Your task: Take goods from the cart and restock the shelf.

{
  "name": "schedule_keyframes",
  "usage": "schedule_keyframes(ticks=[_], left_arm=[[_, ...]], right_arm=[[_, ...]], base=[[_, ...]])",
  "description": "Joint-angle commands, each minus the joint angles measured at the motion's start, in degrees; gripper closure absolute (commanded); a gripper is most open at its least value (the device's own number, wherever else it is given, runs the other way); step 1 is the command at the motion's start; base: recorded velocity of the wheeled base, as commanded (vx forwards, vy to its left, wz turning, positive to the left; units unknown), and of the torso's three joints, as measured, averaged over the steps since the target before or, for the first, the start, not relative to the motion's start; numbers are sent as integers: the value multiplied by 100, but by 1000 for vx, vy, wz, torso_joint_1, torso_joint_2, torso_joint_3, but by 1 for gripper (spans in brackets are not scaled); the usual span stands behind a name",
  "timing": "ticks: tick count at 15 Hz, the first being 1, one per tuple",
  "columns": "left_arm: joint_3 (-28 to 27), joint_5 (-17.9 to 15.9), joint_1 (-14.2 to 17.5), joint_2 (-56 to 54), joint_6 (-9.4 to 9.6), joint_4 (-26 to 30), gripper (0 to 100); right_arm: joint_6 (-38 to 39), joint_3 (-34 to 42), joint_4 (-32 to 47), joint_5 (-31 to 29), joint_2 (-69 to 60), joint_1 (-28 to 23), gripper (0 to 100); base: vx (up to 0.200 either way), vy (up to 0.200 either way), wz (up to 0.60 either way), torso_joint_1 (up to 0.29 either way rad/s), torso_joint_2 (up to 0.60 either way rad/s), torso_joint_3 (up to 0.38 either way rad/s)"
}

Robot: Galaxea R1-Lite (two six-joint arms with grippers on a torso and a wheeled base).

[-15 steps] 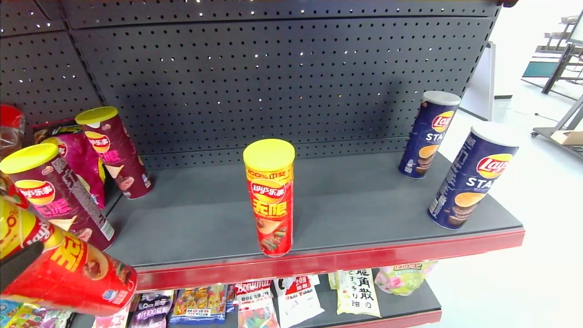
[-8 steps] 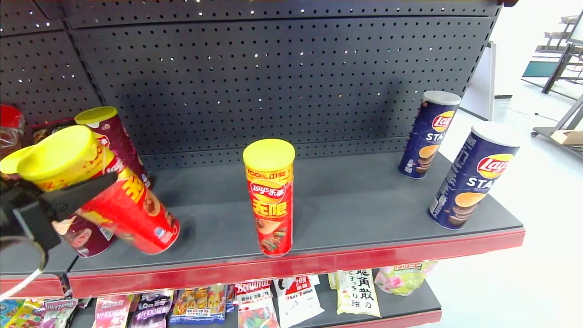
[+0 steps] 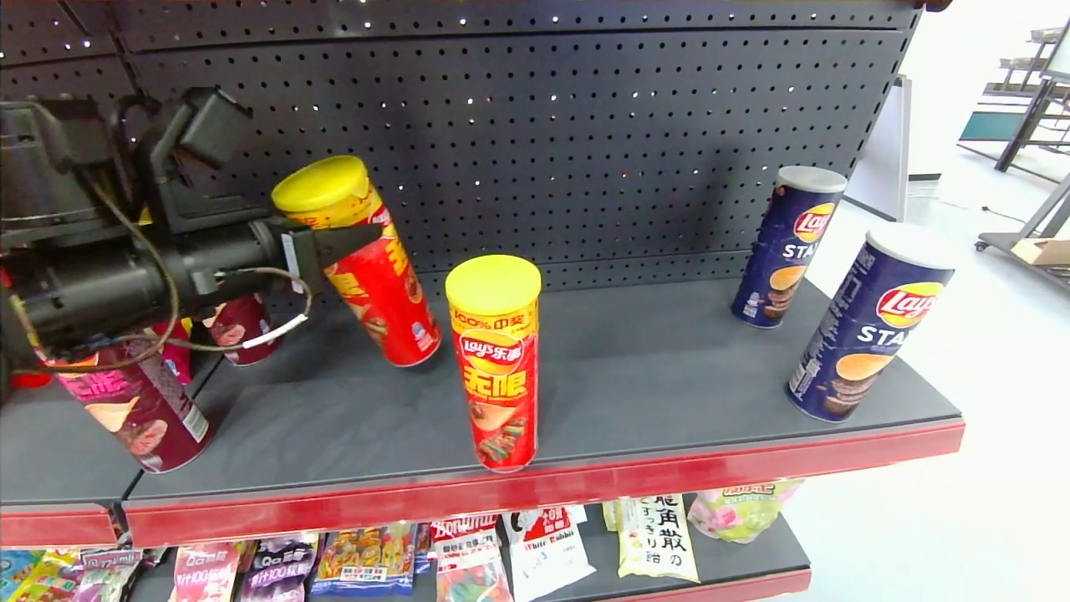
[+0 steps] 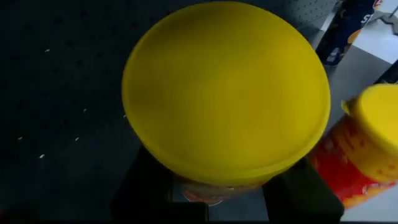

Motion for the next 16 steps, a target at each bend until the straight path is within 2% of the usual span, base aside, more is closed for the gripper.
schedule_keyframes(ticks=[1,2,5,8,11,13,16], left_arm=[[-479,-1,-297,712,-33,-49,100],[-619,-10,-411,870,-95,-57,100],[-892,-10,-622,1248,-95,-75,100],[-1173,-1,-683,1582,-33,-216,100],[-1208,-10,-780,1687,-7,-251,100],[-1217,-28,-877,1784,108,-251,100],[-1217,-28,-938,1828,108,-242,100]], right_arm=[[-1,0,-1,1,9,8,0],[-1,0,-1,1,9,-1,0],[-1,0,-1,1,9,-1,0],[-1,0,-1,1,9,8,0],[-1,0,-1,1,9,-1,0],[-1,0,-1,1,9,-1,0],[-1,0,-1,1,9,-1,0]], base=[[0,0,0,0,0,0],[0,0,0,0,0,0],[0,0,0,0,0,0],[0,0,0,0,0,0],[0,0,0,0,0,0],[0,0,0,0,0,0],[0,0,0,0,0,0]])
